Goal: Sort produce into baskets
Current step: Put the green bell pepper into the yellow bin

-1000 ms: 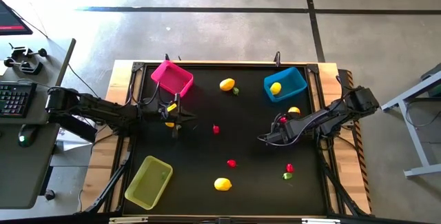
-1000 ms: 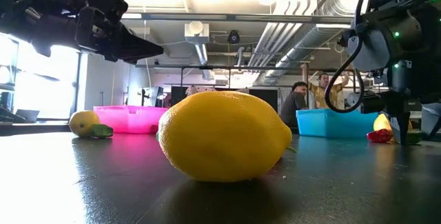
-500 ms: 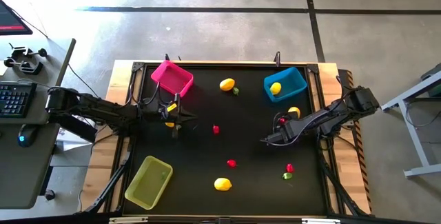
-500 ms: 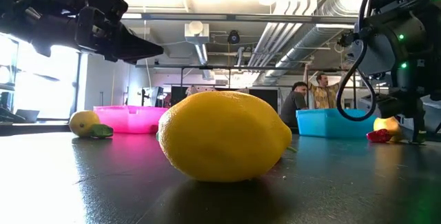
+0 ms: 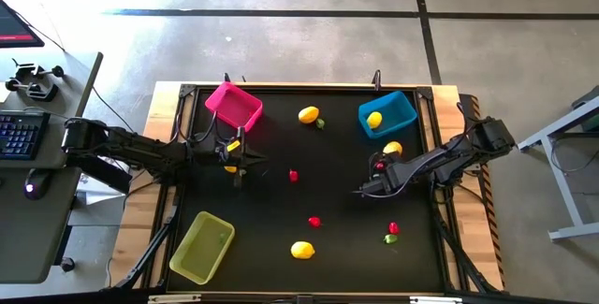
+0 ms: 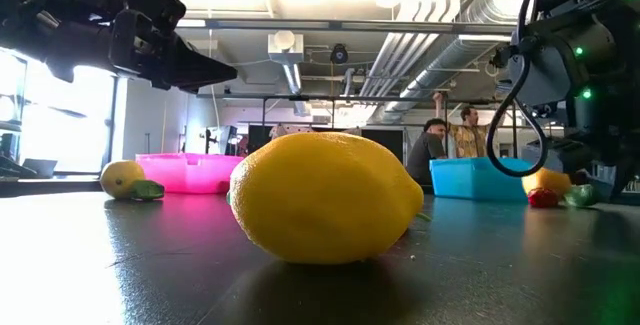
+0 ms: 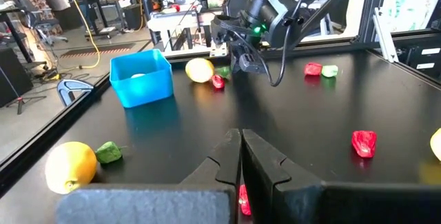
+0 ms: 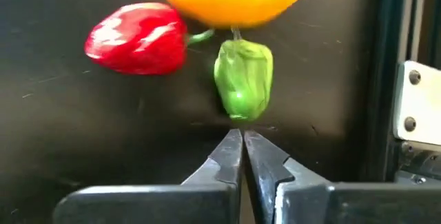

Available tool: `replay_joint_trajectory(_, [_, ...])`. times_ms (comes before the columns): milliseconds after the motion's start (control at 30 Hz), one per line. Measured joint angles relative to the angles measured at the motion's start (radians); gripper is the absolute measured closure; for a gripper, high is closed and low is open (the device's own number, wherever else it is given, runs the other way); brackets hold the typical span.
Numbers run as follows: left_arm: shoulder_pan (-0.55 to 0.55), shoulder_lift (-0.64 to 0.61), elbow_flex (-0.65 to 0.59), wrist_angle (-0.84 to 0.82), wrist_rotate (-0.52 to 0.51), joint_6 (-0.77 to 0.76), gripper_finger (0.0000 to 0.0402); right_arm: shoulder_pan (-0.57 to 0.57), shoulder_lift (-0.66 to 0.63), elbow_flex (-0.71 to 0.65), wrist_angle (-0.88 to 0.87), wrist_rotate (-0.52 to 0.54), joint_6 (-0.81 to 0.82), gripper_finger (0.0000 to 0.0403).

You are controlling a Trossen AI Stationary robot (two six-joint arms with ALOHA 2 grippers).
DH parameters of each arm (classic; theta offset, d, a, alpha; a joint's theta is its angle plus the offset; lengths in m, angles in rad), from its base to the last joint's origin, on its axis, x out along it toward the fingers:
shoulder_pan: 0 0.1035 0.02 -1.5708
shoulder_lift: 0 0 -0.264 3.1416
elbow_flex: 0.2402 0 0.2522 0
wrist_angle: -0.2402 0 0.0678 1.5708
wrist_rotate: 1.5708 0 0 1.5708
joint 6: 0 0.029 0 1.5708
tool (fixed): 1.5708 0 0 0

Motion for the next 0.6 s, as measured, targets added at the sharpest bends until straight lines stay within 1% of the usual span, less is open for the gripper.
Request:
replay_joint_trajectory(67, [0.000,0.000,0.000,0.000,0.000,0.000,0.0401,0.000,0.000,0.017,-0.001,0.000,-0.030,0.0393])
replay_joint_trajectory(200, [0.000,0.000,0.000,0.000,0.000,0.000,0.0401,0.000,0.000,0.062,-0.004,0.000,-0.108,0.0401])
replay_joint_trajectory(367, [0.000,0.000,0.000,0.000,0.000,-0.008,0.0401,0.000,-0.001,0.099,-0.051,0.001,-0.159,0.0390])
replay_joint_trajectory(467, [0.000,0.000,0.000,-0.001,0.000,-0.008,0.0401,-0.001,-0.001,0.099,-0.071,0.001,-0.201,0.0366])
replay_joint_trajectory(600, [0.000,0.000,0.000,-0.001,0.000,-0.012,0.0401,-0.022,-0.001,0.099,-0.105,0.000,-0.199,0.0306])
